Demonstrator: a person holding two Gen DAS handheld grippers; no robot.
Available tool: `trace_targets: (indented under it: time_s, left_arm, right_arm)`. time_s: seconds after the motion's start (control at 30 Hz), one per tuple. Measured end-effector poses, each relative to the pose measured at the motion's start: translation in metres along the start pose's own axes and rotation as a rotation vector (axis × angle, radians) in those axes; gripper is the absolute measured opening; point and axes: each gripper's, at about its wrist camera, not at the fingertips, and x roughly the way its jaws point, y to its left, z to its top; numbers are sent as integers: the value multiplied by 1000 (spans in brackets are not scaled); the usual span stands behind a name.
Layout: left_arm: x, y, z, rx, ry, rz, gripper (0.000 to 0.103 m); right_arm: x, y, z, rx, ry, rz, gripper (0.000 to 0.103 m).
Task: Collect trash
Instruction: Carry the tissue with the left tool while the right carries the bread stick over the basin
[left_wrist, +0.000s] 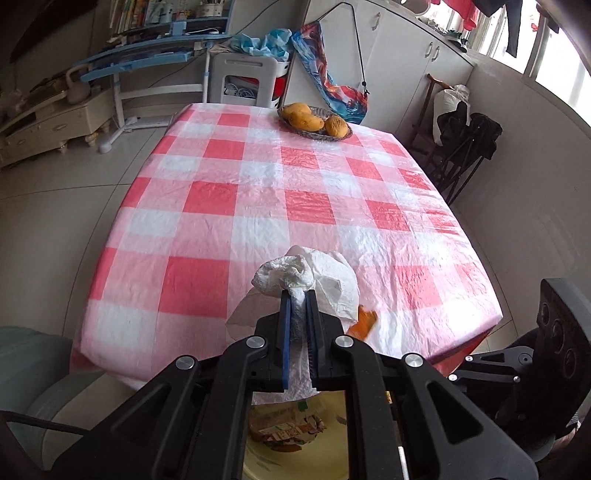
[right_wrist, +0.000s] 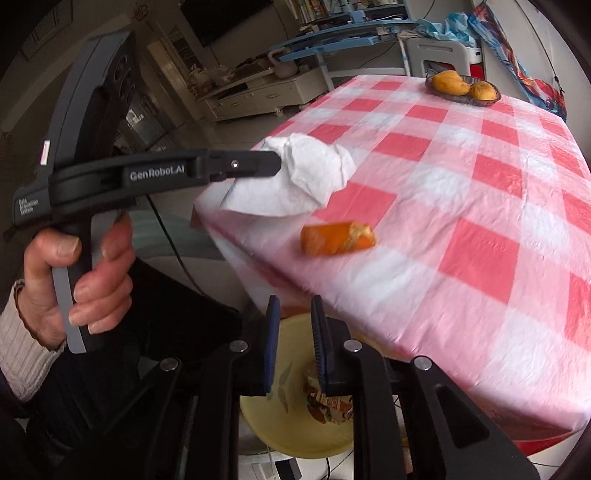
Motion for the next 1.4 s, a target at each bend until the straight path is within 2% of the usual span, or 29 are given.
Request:
trace_targets:
  time_s: [0.13, 0.2, 0.23, 0.27, 0.3, 0.37, 0.47, 0.63, 0.73, 0.9, 0.93, 1.0, 1.23, 1.4]
  left_arm:
    - [-14, 1, -20, -9, -2, 14, 8]
    - [-22, 5, -27, -28, -10, 32, 8]
    - [-26, 8, -30, -46, -18, 31, 8]
    - [-31, 10, -32, -64, -31, 33, 8]
    - [-36, 13, -34, -81, -46, 38, 8]
    - [-47, 18, -39, -114, -77, 35, 8]
    - [-59, 26, -42, -149, -113, 36, 8]
    - [-69, 42, -41, -218, -153, 32, 8]
    - [-69, 46, -41, -241, -154, 21, 8]
    - [-65, 49, -38, -257, -148, 3, 8]
    - [-65, 49, -38, -260, -149, -1, 8]
    - [-63, 51, -37, -267, -150, -8, 8]
    - [-60, 48, -36, -256, -146, -3, 8]
    - [-60, 43, -38, -236, -137, 4, 8]
  right_arm:
    - [2, 7, -6, -4, 10, -10, 18]
    - [1, 5, -8, 3, 1, -48, 20]
    - [0, 3, -7, 1, -10, -79, 31]
    - [-3, 1, -5, 2, -32, -103, 47]
    - [-5, -1, -1, 11, -59, -117, 52]
    - [-7, -4, 13, 1, -102, -159, 55]
    - [4, -6, 37, -70, -106, -204, 57]
    - [37, -15, 67, -205, -7, -236, 62]
    - [49, -17, 71, -199, 23, -204, 63]
    - [67, -16, 74, -213, 60, -208, 63]
    - [66, -16, 72, -213, 46, -208, 61]
    - [64, -17, 70, -202, 27, -209, 50]
    - [48, -18, 63, -143, 4, -161, 47]
    - [26, 10, 34, -162, 20, -76, 47]
